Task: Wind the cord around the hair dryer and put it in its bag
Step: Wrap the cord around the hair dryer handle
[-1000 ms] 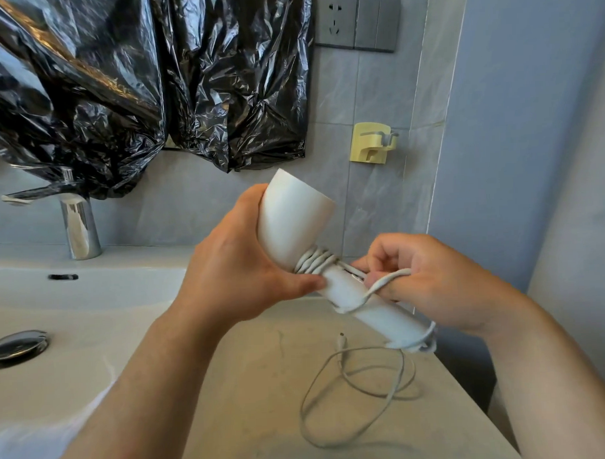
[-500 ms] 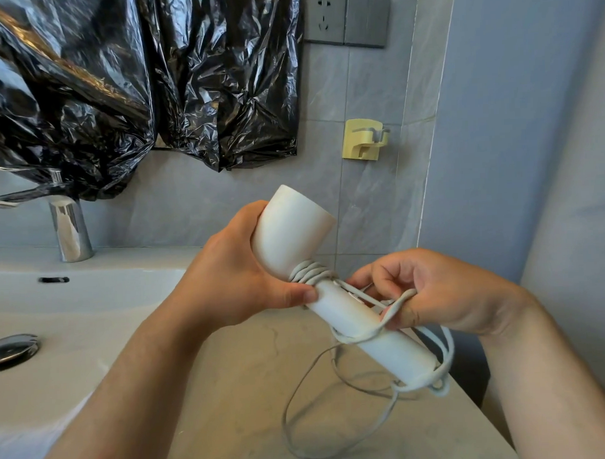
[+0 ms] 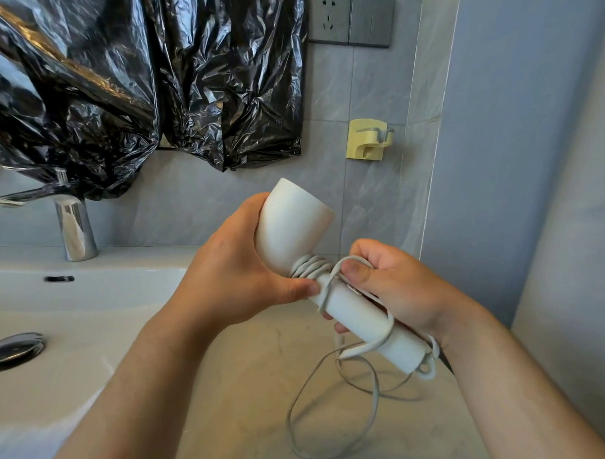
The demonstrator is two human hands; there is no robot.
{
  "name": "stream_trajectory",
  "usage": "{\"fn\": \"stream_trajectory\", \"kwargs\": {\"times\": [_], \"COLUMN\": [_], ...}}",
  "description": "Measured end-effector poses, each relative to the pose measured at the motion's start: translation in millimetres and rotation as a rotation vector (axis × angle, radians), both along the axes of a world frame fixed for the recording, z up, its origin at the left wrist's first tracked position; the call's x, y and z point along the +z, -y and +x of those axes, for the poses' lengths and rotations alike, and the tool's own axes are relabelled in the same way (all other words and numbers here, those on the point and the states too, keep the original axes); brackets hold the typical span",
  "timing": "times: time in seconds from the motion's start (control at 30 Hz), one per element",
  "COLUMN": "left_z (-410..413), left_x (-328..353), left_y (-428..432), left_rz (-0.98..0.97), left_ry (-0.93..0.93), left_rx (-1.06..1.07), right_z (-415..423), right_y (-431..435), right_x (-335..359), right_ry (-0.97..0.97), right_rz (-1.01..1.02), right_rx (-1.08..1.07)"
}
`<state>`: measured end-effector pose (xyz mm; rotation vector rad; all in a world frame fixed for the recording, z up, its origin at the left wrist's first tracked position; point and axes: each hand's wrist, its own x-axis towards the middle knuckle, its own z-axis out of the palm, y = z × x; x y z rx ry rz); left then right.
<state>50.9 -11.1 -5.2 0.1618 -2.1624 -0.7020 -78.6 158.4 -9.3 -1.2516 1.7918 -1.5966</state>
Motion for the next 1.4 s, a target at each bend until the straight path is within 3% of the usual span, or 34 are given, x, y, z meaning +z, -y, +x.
{"fn": "stream_trajectory", "kwargs": {"times": [0.23, 0.43, 0.57, 0.73, 1.0, 1.4], "left_z": [2.7, 0.1, -1.3, -3.6, -2.9, -4.8], "left_x": [6.1, 2.6, -0.3, -2.1, -3.9, -5.6], "left_y": [-13.8, -10.5, -8.2, -7.2, -2.3, -2.0], "left_rz": [-0.294, -0.318, -0.332, -0.285, -0.018, -0.034], "left_ry": [0.221, 0.163, 0.100, 0.075, 0.050, 0.047], "left_rx": [0.187, 0.187, 0.180, 0.149, 0.031, 0.037], "right_z": [3.8, 0.9, -6.4, -11.2, -19.9, -15.8], "right_y": [0.0, -1.3, 1.8, -1.1, -5.8, -3.8], "right_x": [4.8, 5.2, 3.0, 2.9, 3.3, 5.5], "right_ry": [0.025, 0.046, -0.074, -0.078, 0.012, 0.065], "right_rz": [-0.034, -0.043, -0.073, -0.097, -0.142, -0.143], "right_rx": [-0.058, -0.006, -0.097, -0.098, 0.065, -0.005]}}
